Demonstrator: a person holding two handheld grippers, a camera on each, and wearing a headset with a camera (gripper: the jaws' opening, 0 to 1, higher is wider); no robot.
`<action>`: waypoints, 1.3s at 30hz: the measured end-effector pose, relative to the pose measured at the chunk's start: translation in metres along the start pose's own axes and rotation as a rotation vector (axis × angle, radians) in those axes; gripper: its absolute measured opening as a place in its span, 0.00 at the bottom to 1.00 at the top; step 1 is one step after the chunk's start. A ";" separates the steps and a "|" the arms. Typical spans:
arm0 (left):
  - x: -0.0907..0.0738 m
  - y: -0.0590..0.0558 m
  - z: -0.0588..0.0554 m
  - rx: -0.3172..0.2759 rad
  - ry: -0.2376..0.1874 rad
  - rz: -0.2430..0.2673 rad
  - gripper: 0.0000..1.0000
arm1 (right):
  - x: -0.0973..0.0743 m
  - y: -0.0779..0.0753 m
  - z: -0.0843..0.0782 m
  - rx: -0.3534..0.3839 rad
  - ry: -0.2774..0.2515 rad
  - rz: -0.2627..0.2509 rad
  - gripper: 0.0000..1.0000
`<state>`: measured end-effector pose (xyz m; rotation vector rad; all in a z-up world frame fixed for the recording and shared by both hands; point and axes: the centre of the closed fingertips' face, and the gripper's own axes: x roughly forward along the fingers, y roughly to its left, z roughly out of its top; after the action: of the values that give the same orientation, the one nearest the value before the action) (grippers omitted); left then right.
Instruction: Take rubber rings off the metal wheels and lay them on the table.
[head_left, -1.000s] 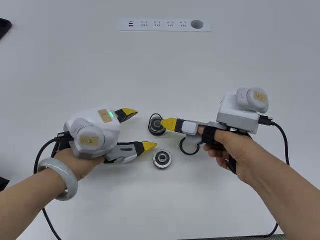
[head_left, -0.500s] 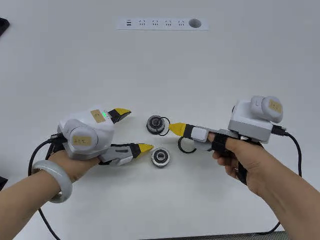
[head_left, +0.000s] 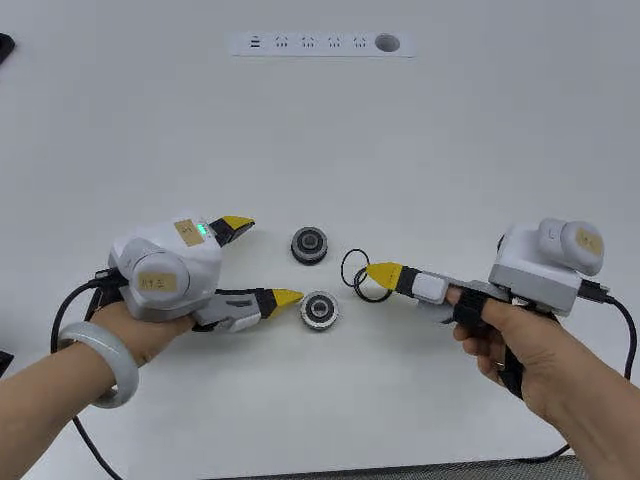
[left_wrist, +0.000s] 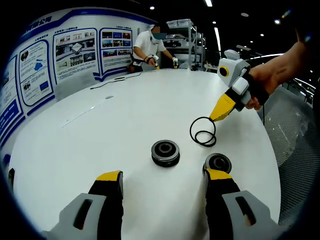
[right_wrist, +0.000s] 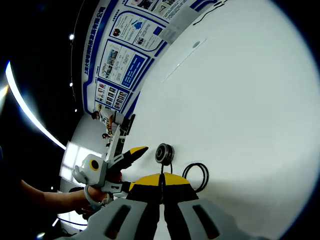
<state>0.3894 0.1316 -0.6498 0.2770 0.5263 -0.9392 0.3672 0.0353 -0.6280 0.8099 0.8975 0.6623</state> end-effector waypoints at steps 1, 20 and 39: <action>0.000 0.000 0.000 0.000 -0.001 0.001 0.67 | -0.001 -0.002 0.000 0.000 0.000 -0.004 0.02; 0.000 0.003 0.000 0.002 -0.004 -0.001 0.64 | -0.012 -0.033 -0.011 -0.164 0.065 -0.163 0.11; 0.004 0.004 0.010 0.016 -0.025 -0.005 0.51 | 0.002 -0.019 0.009 -0.203 0.031 -0.123 0.18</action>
<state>0.3972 0.1267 -0.6438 0.2782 0.4972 -0.9510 0.3796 0.0238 -0.6417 0.5597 0.8849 0.6479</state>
